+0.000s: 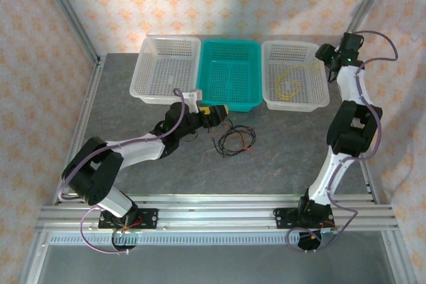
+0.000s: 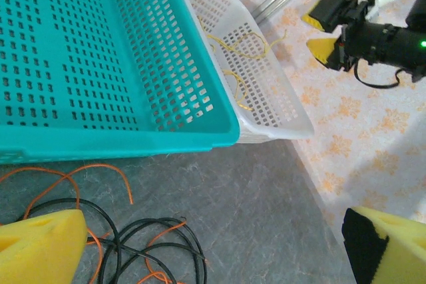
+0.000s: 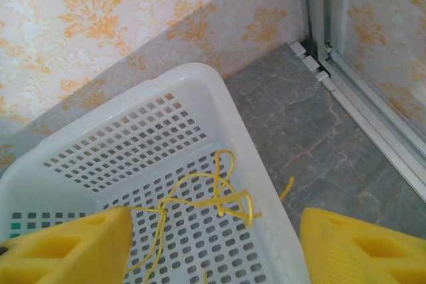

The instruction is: Untangle the cables

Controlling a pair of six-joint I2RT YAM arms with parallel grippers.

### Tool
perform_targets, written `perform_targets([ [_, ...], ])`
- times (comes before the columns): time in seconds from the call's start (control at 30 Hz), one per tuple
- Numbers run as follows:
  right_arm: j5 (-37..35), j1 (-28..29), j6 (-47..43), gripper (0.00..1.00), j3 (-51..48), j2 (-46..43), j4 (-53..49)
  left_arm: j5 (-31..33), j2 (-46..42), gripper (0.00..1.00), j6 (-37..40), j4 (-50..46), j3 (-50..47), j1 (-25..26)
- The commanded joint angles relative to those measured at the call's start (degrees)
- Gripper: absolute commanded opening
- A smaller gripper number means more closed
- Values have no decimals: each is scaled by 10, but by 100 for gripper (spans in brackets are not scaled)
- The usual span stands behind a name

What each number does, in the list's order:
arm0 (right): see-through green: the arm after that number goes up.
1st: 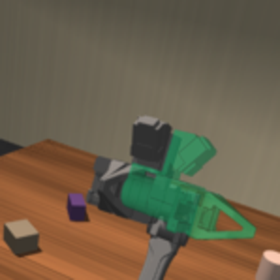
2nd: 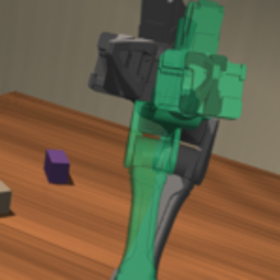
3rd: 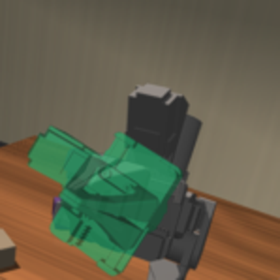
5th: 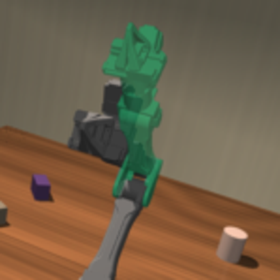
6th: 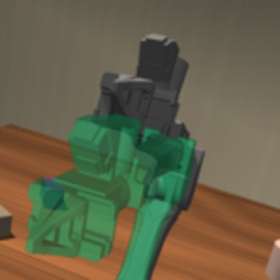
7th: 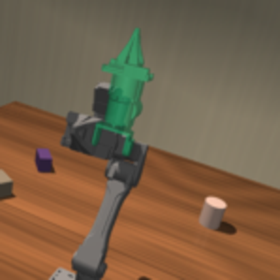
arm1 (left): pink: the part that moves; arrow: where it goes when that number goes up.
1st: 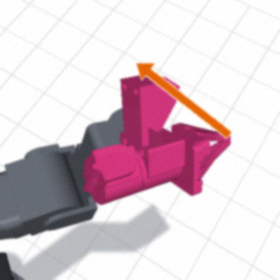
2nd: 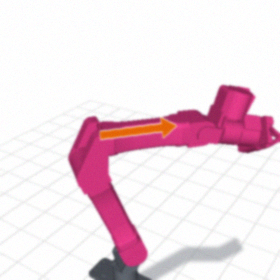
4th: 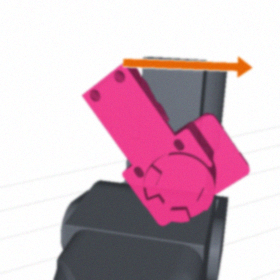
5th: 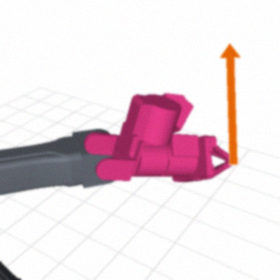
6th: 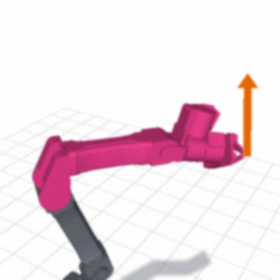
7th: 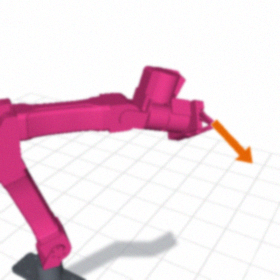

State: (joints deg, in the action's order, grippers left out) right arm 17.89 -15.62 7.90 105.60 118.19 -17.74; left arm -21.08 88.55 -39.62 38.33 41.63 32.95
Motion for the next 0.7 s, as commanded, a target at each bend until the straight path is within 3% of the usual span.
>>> perform_targets([
  [0.0,-1,0,-36,66,66,35,-42,-23,14,99,0,24,8,-3],
  [0.3,-31,16,-50,64,206,131,-122,-24,14,98,2,21,5,-3],
  [0.67,-81,39,-65,49,223,157,-146,-29,20,97,1,20,9,-3],
])
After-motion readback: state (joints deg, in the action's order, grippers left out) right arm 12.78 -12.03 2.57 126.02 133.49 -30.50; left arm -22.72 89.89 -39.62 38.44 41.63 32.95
